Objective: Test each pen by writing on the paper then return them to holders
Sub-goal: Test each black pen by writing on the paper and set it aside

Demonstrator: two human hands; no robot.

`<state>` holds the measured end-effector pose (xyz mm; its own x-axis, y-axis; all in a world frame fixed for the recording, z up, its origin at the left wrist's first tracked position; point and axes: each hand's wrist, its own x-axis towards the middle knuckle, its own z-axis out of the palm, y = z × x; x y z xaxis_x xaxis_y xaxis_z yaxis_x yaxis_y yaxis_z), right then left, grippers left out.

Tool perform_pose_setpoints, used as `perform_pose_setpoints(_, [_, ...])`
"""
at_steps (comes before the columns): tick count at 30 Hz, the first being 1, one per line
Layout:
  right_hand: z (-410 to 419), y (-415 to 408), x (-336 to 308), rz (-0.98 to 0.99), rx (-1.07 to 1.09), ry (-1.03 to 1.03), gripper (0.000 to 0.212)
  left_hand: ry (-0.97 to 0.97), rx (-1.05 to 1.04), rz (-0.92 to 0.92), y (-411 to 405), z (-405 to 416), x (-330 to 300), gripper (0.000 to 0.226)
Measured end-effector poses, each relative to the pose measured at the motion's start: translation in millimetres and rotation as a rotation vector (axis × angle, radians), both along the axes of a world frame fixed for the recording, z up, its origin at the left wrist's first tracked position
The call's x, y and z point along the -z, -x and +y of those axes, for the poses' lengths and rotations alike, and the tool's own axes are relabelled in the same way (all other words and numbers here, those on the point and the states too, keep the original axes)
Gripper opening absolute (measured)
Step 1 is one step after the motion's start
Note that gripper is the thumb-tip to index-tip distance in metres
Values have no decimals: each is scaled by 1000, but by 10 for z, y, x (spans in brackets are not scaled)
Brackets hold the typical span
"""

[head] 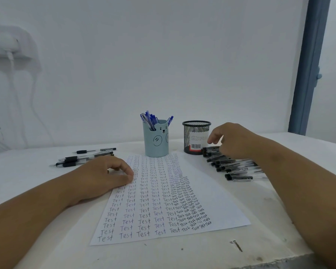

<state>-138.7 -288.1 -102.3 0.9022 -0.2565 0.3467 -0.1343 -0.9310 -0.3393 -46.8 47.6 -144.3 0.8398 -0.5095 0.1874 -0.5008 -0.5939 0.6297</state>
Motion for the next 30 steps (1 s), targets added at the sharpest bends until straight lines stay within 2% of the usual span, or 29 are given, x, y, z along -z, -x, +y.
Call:
perform_pose_setpoints(3, [65, -53, 38, -72, -57, -10, 39, -2, -2, -3, -2, 0, 5, 8])
perform_pose_setpoints(7, [362, -128, 159, -168, -259, 37, 23, -7, -2, -15, -12, -2, 1, 7])
perform_pose_setpoints(11, [687, -171, 236, -98, -396, 172, 20, 14, -29, -80, -45, 40, 5, 6])
perform_pose_setpoints(16, [913, -155, 351, -46, -483, 207, 21, 105, -157, -259, -309, 252, -27, 12])
perform_pose_setpoints(19, [994, -144, 372, -10, -503, 221, 23, -50, -298, -250, -533, 433, -27, 17])
perform_pose_setpoints(22, [1031, -153, 378, 34, -506, 232, 22, -241, -395, -177, -632, 530, 20, 34])
perform_pose_setpoints(26, [1020, -167, 377, 45, -504, 225, 22, -267, -421, -168, -639, 492, 27, 29])
perform_pose_setpoints(30, [1013, -176, 391, 27, -510, 224, 21, -365, -520, -236, -609, 446, 26, 36])
